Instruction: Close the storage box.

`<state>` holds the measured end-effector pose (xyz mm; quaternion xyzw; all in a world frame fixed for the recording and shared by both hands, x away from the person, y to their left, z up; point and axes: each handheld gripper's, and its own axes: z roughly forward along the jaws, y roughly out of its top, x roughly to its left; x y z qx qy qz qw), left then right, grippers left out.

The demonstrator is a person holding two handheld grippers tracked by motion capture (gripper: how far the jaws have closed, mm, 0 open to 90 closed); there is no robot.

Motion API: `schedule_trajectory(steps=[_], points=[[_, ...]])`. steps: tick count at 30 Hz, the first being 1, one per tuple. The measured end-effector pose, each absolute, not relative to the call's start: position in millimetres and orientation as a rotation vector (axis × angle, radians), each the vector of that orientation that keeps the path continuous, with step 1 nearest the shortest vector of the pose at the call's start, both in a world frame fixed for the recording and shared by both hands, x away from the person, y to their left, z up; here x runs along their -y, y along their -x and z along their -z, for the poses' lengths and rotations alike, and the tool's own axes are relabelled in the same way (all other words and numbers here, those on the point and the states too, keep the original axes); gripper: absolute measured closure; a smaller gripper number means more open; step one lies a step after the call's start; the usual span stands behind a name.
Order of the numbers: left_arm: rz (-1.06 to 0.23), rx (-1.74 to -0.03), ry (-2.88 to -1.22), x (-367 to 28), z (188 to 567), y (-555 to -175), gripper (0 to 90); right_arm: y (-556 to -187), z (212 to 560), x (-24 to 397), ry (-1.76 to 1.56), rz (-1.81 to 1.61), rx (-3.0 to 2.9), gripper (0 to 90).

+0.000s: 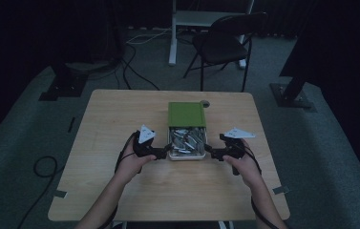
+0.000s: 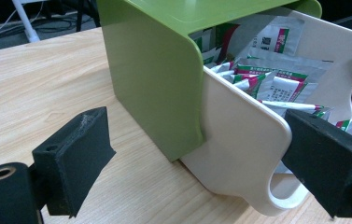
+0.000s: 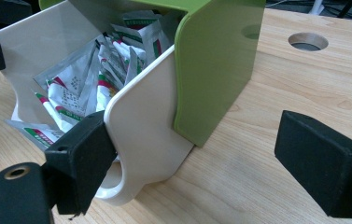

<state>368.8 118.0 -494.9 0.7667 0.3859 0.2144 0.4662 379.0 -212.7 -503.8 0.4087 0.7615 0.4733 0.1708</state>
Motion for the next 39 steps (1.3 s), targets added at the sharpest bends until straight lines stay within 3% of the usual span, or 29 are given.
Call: schedule_trajectory(steps=[39], points=[[-0.567, -0.982, -1.864, -117.1, 494.9, -387.8, 10.4, -398.7, 502.4, 207.9, -1.195, -1.324, -2.133, 12.4]])
